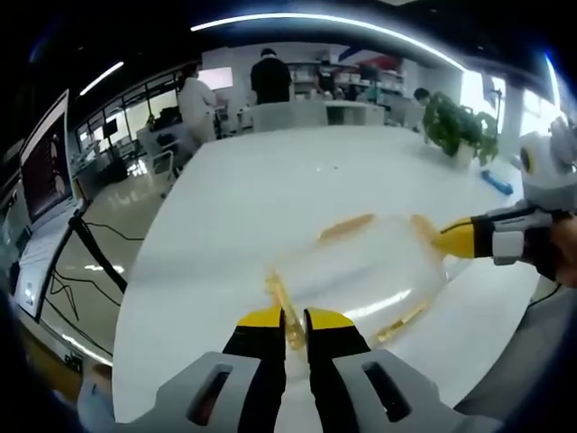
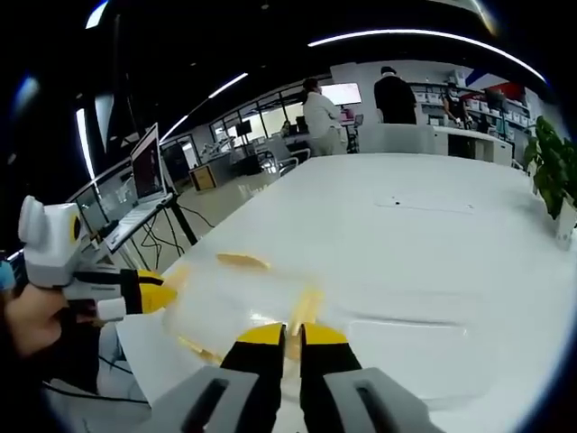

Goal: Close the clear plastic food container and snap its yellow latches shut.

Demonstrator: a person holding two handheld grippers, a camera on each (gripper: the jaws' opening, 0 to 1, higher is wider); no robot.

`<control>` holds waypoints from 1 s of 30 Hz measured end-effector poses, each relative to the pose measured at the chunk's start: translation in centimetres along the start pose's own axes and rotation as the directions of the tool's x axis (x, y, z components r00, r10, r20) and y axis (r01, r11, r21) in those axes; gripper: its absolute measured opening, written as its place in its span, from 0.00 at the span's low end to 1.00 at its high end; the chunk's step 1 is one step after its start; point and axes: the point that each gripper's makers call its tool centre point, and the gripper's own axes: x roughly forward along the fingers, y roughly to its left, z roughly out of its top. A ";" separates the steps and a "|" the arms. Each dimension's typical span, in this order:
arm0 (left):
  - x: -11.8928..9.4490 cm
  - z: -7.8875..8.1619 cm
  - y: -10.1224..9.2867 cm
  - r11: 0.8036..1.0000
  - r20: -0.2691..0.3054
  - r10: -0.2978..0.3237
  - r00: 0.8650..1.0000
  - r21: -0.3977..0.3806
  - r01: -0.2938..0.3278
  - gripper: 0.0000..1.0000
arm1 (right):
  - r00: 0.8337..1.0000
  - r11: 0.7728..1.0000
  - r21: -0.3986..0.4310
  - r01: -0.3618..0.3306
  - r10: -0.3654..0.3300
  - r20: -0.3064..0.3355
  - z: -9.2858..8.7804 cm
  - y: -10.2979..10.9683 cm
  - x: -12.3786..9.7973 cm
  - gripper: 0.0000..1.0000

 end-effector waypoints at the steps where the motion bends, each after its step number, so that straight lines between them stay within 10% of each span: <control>1: 0.0 0.1 -0.1 1.000 0.001 -0.001 1.000 -0.001 0.001 0.05 | 1.000 1.000 0.000 -0.001 0.001 0.005 0.2 -0.1 -0.2 0.02; 30: 2.7 2.6 -7.3 0.992 0.005 -0.114 0.993 0.047 0.113 0.06 | 0.993 0.991 0.077 0.109 -0.112 0.030 0.6 -7.2 -3.8 0.01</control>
